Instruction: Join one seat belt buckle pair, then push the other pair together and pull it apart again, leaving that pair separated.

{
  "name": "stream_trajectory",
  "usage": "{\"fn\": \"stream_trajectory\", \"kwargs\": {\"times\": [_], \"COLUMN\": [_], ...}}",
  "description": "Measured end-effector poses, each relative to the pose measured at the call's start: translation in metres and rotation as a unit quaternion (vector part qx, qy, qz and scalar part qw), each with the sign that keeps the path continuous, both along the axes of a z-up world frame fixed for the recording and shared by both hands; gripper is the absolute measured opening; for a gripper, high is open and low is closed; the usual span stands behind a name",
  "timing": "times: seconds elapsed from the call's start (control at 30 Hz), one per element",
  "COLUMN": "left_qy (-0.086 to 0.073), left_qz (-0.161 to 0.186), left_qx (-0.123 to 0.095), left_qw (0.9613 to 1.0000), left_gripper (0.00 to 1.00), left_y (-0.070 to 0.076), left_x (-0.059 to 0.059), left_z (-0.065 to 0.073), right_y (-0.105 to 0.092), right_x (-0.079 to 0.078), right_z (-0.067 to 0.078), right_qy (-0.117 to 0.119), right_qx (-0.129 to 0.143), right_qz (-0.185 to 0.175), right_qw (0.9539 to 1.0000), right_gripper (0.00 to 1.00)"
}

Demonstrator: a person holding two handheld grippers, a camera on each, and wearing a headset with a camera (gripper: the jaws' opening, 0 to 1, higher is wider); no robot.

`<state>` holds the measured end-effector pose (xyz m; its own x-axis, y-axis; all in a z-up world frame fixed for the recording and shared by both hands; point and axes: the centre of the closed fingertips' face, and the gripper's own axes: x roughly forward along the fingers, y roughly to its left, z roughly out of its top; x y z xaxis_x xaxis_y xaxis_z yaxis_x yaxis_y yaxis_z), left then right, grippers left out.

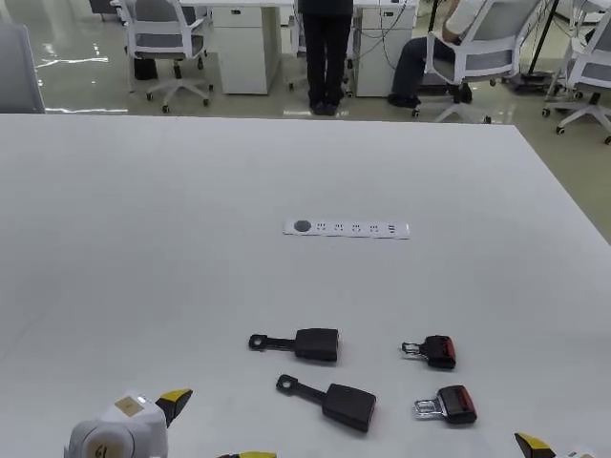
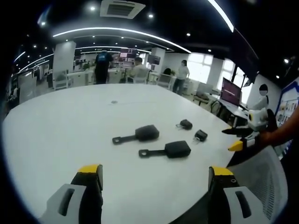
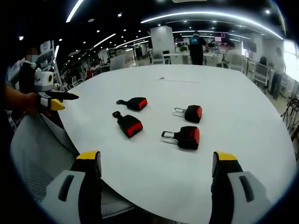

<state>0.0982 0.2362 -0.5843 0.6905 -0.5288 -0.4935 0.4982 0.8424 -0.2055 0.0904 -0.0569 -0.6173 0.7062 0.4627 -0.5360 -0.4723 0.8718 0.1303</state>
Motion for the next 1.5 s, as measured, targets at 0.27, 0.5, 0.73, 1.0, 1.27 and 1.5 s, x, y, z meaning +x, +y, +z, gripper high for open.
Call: {"fn": "stream_trajectory", "kwargs": {"times": [0.27, 0.5, 0.73, 1.0, 1.27, 1.5], "left_qy": [0.003, 0.001, -0.001, -0.001, 0.0, -0.001], "left_qz": [0.001, 0.001, 0.001, 0.0, -0.004, -0.019], "left_qx": [-0.001, 0.0, -0.001, 0.001, 0.001, 0.005], "left_qw": [1.0, 1.0, 1.0, 1.0, 1.0, 0.9998], "left_gripper": [0.96, 0.96, 0.96, 0.96, 0.95, 0.95], "left_y": [0.0, -0.001, 0.0, 0.001, -0.003, -0.006], "left_x": [-0.001, 0.0, 0.002, 0.004, 0.005, 0.009], "left_z": [-0.001, 0.001, 0.003, 0.004, 0.006, 0.005], "right_y": [0.0, 0.0, 0.0, -0.001, -0.002, -0.002], "right_x": [-0.001, 0.001, 0.002, 0.003, 0.007, 0.009], "right_z": [-0.003, -0.002, -0.003, -0.001, -0.004, -0.002], "right_qy": [0.006, 0.004, 0.003, 0.003, 0.004, 0.005], "right_qx": [0.001, 0.003, 0.001, -0.003, -0.003, -0.007], "right_qz": [-0.001, -0.004, -0.004, -0.003, -0.002, 0.0], "right_qw": [1.0, 1.0, 1.0, 1.0, 1.0, 1.0], "right_gripper": [0.99, 0.99, 0.99, 0.99, 0.99, 0.99]}}
